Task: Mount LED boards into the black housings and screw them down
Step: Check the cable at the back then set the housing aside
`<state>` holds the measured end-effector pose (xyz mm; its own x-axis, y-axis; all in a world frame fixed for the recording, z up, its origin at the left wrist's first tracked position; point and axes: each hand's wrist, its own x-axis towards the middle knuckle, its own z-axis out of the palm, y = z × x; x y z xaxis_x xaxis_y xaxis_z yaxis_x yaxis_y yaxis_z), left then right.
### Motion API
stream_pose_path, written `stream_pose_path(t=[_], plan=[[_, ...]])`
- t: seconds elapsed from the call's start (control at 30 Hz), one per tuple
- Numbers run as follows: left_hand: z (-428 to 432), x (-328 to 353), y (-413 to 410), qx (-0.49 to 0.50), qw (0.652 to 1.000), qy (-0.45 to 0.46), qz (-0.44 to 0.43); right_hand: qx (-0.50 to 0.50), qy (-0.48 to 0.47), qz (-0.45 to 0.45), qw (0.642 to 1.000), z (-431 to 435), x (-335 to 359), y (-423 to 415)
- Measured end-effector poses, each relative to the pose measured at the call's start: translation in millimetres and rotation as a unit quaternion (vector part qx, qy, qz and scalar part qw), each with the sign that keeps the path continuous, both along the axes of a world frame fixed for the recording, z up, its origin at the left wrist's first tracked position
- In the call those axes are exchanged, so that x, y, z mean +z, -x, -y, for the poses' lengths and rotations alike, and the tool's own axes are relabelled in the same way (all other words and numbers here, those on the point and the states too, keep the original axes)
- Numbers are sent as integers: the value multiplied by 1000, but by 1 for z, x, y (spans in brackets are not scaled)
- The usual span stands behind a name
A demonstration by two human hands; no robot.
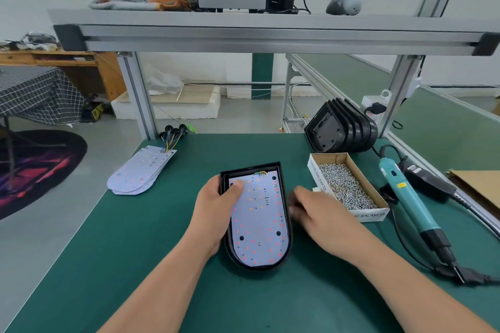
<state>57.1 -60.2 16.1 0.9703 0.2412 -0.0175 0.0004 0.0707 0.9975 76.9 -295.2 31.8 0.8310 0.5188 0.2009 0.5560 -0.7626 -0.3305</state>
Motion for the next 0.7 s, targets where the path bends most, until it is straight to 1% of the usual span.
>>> stream_pose_path(t=[0.07, 0.13, 0.17, 0.2, 0.3, 0.4, 0.43, 0.53, 0.6, 0.7], plan=[[2, -2, 1, 14, 999, -21, 21, -29, -127, -52, 990, -2, 0, 2], [4, -5, 1, 36, 998, -32, 35, -18, -239, -116, 964, -4, 2, 6], [5, -6, 2, 44, 998, -29, 41, -4, -271, -139, 952, -4, 4, 7], [7, -6, 2, 50, 997, -25, 47, 7, -282, -153, 947, -5, 7, 9], [10, -6, 3, 46, 996, -25, 69, 5, -248, -144, 958, -7, 10, 13], [13, -6, 6, 26, 994, 7, 107, -18, -290, -139, 947, -6, 12, 16], [13, -6, 7, 34, 992, 19, 120, -23, -309, -134, 941, -5, 14, 16], [10, -4, 6, 80, 987, 13, 140, -46, -352, -123, 927, 3, 23, 15], [8, -4, 3, 93, 988, 19, 118, -78, -398, -128, 905, 14, 32, 14], [6, -8, -1, 82, 992, 5, 98, -100, -499, -149, 848, 39, 49, 13]])
